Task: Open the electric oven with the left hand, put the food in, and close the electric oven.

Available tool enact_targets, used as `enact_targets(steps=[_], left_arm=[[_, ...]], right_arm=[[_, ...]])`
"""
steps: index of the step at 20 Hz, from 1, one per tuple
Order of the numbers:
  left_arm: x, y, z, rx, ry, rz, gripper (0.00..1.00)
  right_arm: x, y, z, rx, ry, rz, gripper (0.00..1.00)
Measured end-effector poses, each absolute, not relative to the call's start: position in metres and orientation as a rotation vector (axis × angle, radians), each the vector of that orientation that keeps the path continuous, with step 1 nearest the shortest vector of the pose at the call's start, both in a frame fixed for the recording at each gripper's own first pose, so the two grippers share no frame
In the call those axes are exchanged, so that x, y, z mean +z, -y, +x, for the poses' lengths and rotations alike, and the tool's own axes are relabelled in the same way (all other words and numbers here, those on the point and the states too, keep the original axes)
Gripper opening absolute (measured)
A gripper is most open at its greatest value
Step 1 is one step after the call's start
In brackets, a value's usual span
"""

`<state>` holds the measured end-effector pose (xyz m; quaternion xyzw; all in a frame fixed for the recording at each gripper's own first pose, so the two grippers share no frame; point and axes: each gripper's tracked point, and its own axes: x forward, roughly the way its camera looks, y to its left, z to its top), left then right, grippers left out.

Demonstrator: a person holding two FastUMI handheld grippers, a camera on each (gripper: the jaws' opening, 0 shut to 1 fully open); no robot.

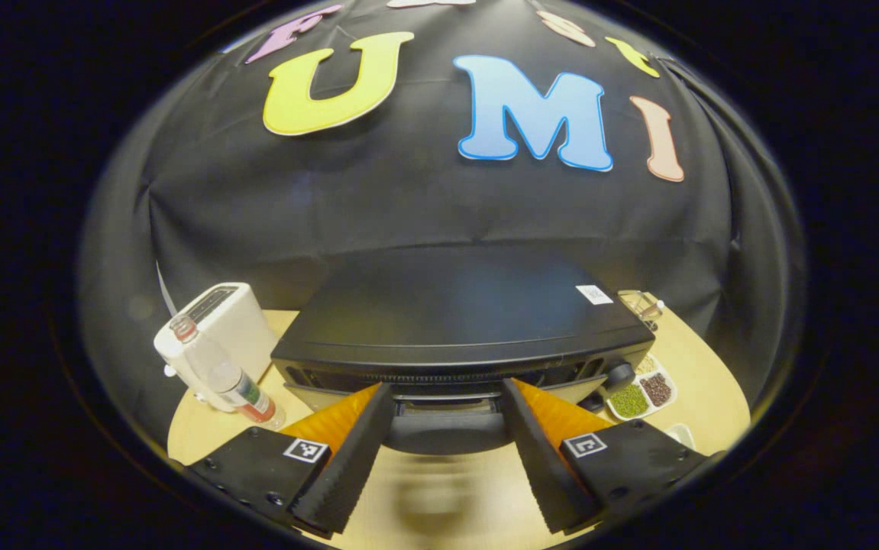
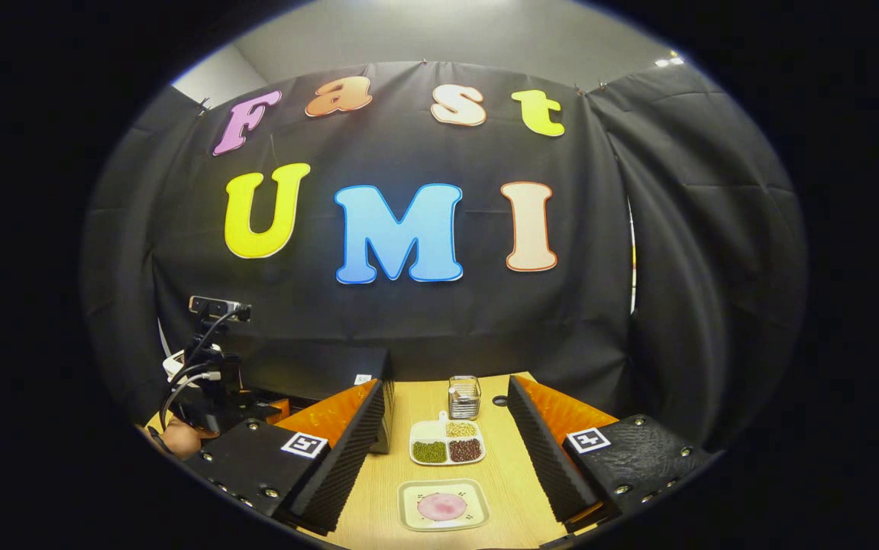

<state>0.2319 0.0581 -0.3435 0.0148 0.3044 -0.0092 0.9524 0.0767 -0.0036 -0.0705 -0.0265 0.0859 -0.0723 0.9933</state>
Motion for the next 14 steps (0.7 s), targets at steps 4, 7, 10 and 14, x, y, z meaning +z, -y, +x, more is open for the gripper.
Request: enact_targets(steps=[4,7,10,14], left_arm=[[-0.349,-0.058,0.209,-0.016,-0.63,0.03,0.96],[-0.355,-0.057,0.194,-0.016,-0.641,0.032,0.96],[-0.363,-0.056,0.177,-0.019,-0.659,0.037,0.96],[-0.379,-0.055,0.155,-0.021,-0.697,0.038,1.0]], right_arm=[[-0.071,0.006,0.072,-0.135,-0.18,-0.055,0.98],[-0.073,0.008,0.068,-0.133,-0.187,-0.061,0.98],[-0.072,0.009,0.064,-0.134,-0.19,-0.06,0.98],[-0.075,0.009,0.059,-0.132,-0.197,-0.06,0.98]])
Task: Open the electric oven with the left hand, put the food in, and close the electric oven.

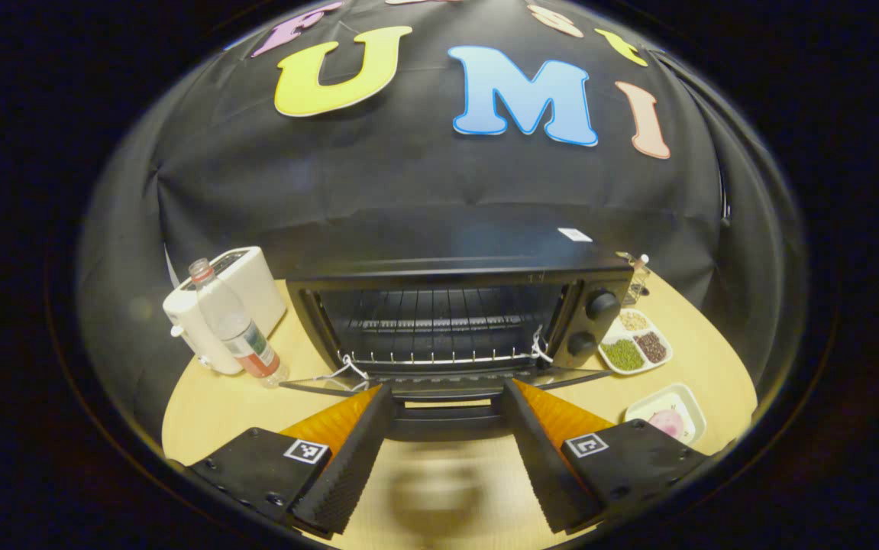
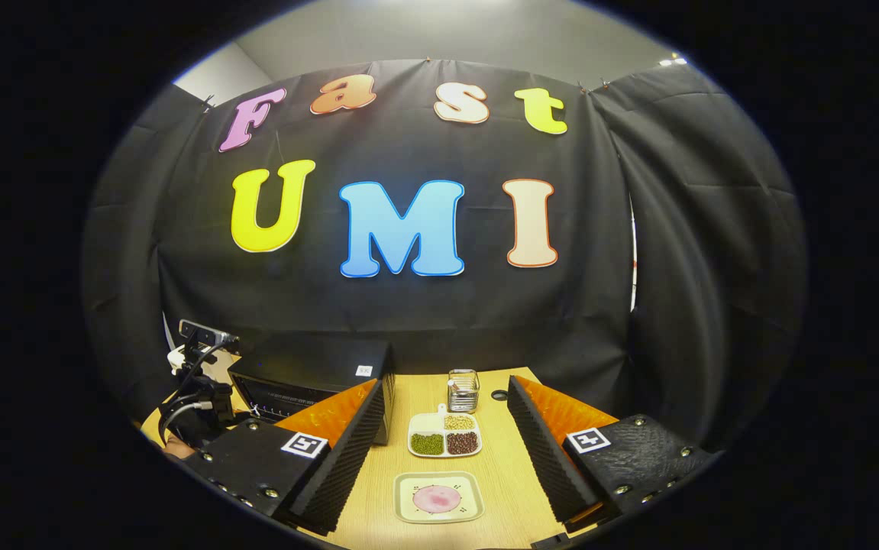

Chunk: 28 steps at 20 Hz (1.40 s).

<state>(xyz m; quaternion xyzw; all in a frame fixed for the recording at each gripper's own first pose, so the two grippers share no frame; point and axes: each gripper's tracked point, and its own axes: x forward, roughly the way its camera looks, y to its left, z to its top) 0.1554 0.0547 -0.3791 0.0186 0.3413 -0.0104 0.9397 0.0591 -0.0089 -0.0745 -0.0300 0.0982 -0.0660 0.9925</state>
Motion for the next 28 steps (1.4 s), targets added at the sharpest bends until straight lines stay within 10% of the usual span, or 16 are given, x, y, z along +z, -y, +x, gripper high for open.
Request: enact_targets(steps=[11,28], left_arm=[[-0.426,-0.061,0.113,-0.014,-0.789,0.027,0.97],[-0.108,-0.103,0.108,0.008,-0.124,-0.137,1.0]], right_arm=[[-0.092,0.009,0.049,-0.136,-0.251,-0.054,0.98],[-0.299,0.071,0.066,-0.051,-1.008,0.251,0.98]])
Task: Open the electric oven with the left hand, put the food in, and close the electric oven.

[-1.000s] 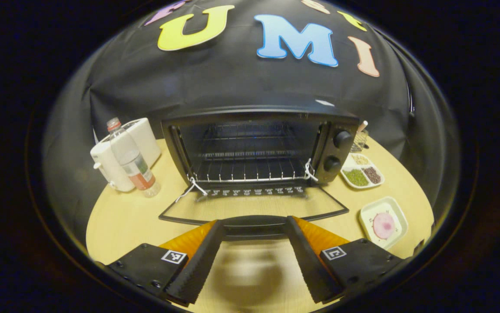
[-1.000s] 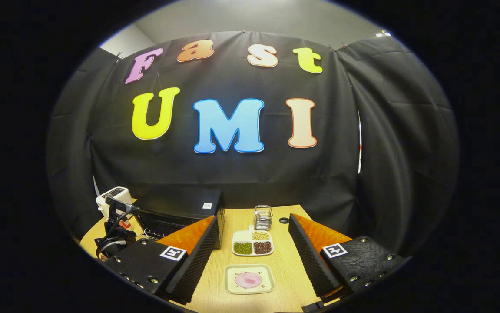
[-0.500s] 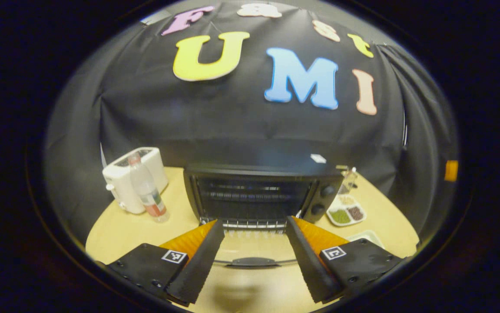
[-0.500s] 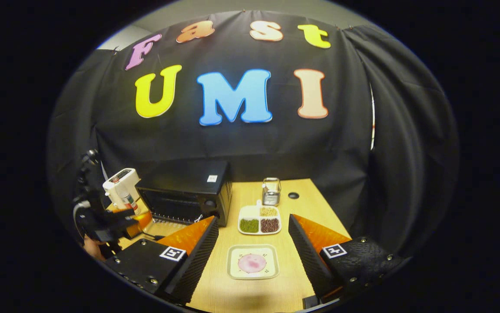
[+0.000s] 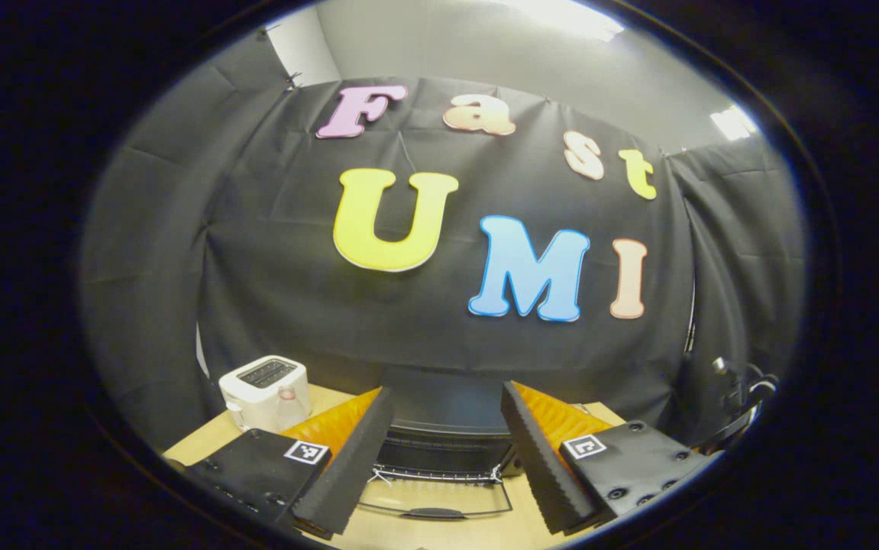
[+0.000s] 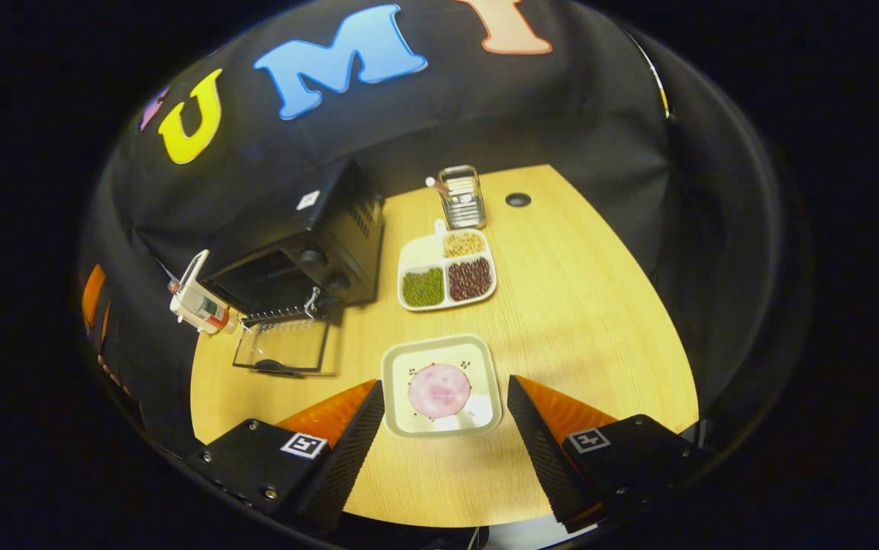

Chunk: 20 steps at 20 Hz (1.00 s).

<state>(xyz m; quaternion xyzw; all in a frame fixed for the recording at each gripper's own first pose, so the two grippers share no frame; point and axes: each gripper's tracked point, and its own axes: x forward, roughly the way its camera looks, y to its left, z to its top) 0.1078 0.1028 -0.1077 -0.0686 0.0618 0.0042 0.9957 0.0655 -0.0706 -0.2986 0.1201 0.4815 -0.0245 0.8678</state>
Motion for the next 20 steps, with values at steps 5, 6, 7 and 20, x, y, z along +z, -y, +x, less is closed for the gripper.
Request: enact_targets(steps=[5,6,7,20], left_arm=[[-0.096,-0.118,0.091,0.037,-0.102,-0.123,0.97],[-0.097,-0.121,0.088,0.046,-0.108,-0.124,0.99],[-0.1,-0.125,0.085,0.055,-0.114,-0.125,1.0],[-0.12,-0.159,0.072,0.125,-0.177,-0.146,1.0]], right_arm=[[-0.353,0.092,0.08,-0.092,-1.164,0.244,0.99],[-0.361,0.097,0.085,-0.096,-1.186,0.218,0.98],[-0.371,0.103,0.085,-0.107,-1.217,0.182,0.98],[-0.432,0.116,0.095,-0.122,-1.376,-0.069,0.92]])
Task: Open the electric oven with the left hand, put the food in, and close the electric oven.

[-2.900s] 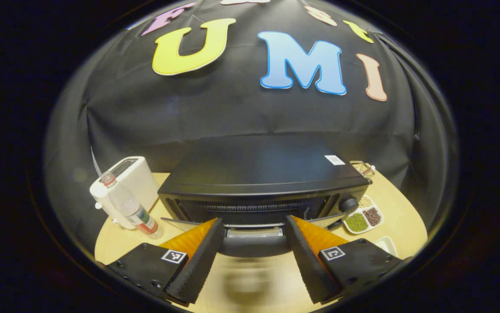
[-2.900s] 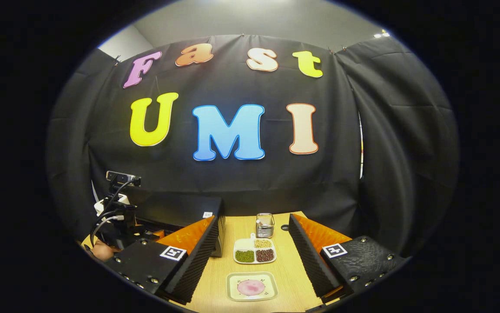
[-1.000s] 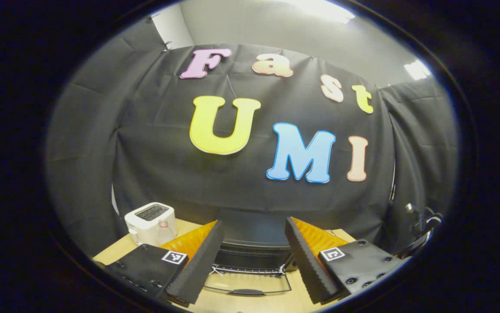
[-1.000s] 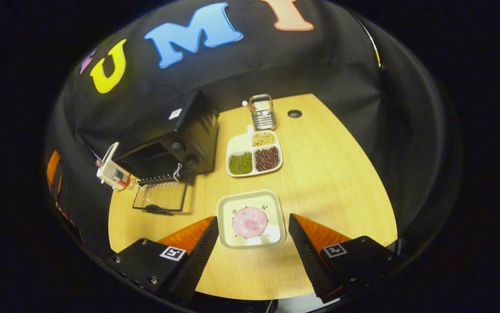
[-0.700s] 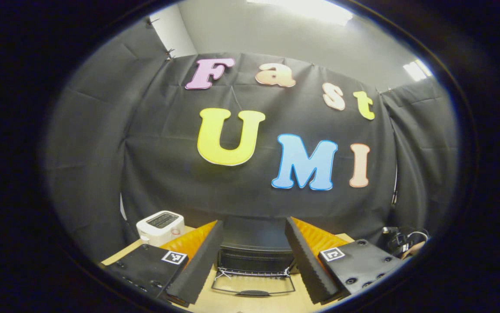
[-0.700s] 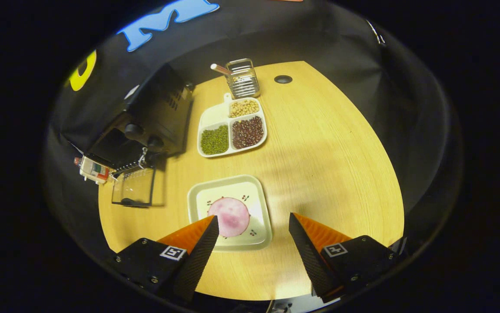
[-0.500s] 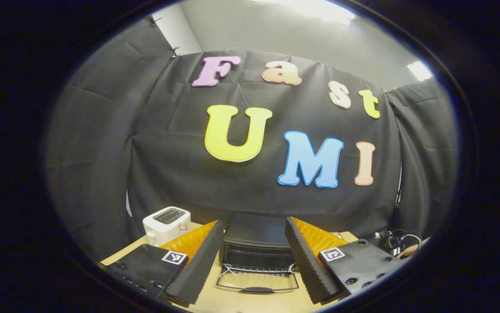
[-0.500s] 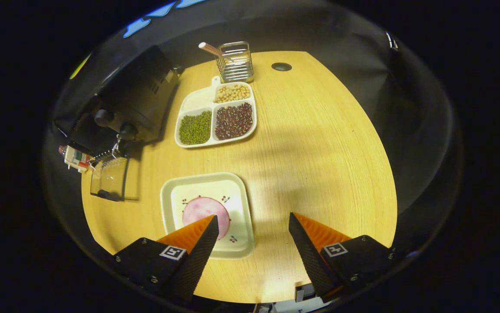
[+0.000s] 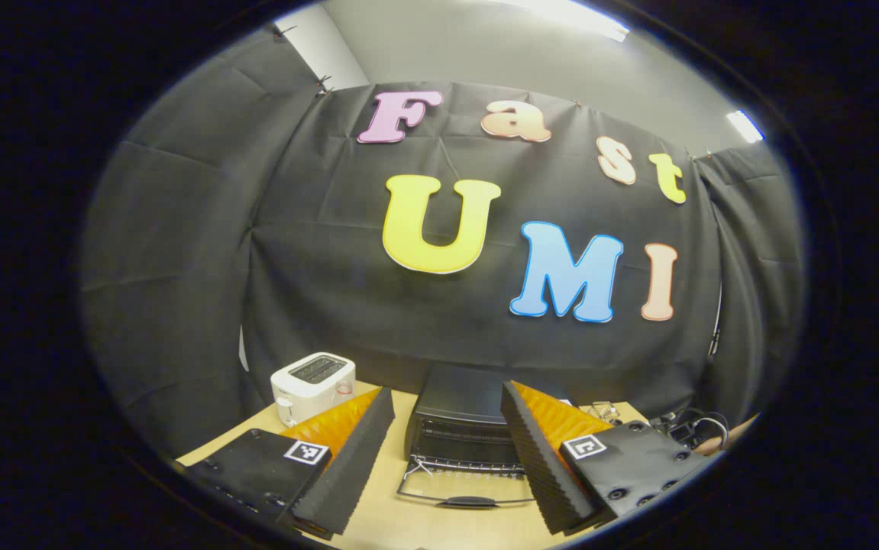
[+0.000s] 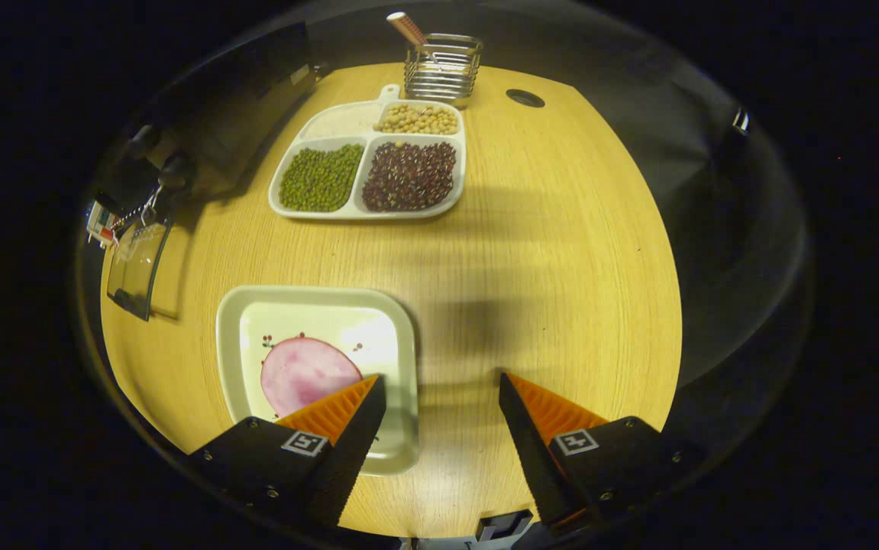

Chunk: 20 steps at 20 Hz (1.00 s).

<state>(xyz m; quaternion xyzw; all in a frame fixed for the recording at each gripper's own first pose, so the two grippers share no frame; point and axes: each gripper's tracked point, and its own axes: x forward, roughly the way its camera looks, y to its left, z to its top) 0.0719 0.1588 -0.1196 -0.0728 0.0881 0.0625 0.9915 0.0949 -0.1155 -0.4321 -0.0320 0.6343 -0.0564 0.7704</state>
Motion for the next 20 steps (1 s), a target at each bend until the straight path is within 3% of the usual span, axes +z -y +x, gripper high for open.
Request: enact_targets(steps=[2,3,4,5,6,9,10,14,15,20], left_arm=[[-0.12,-0.159,0.07,0.126,-0.178,-0.152,0.95],[-0.123,-0.158,0.071,0.123,-0.181,-0.156,0.93],[-0.124,-0.156,0.071,0.121,-0.185,-0.158,0.9],[-0.124,-0.155,0.07,0.118,-0.186,-0.159,1.0],[-0.123,-0.153,0.07,0.115,-0.187,-0.159,1.0],[-0.119,-0.148,0.066,0.11,-0.179,-0.147,1.0],[-0.116,-0.147,0.064,0.113,-0.176,-0.144,0.96],[-0.111,-0.143,0.058,0.132,-0.176,-0.144,0.96],[-0.11,-0.141,0.056,0.137,-0.174,-0.142,1.0],[-0.096,-0.125,0.052,0.157,-0.165,-0.117,0.93]], right_arm=[[-0.427,0.105,0.097,-0.069,-1.375,-0.043,0.82],[-0.428,0.098,0.096,-0.045,-1.376,-0.018,0.63],[-0.429,0.091,0.097,-0.033,-1.372,0.019,0.52],[-0.427,0.092,0.096,-0.047,-1.371,0.025,0.29],[-0.433,0.092,0.096,-0.037,-1.377,0.015,0.22],[-0.405,0.095,0.104,-0.074,-1.369,0.05,0.22],[-0.437,0.101,0.1,-0.06,-1.376,0.072,0.01],[-0.429,0.102,0.097,-0.035,-1.379,0.144,0.0],[-0.429,0.102,0.097,-0.027,-1.379,0.17,0.0],[-0.43,0.097,0.089,0.043,-1.357,0.35,0.0]])
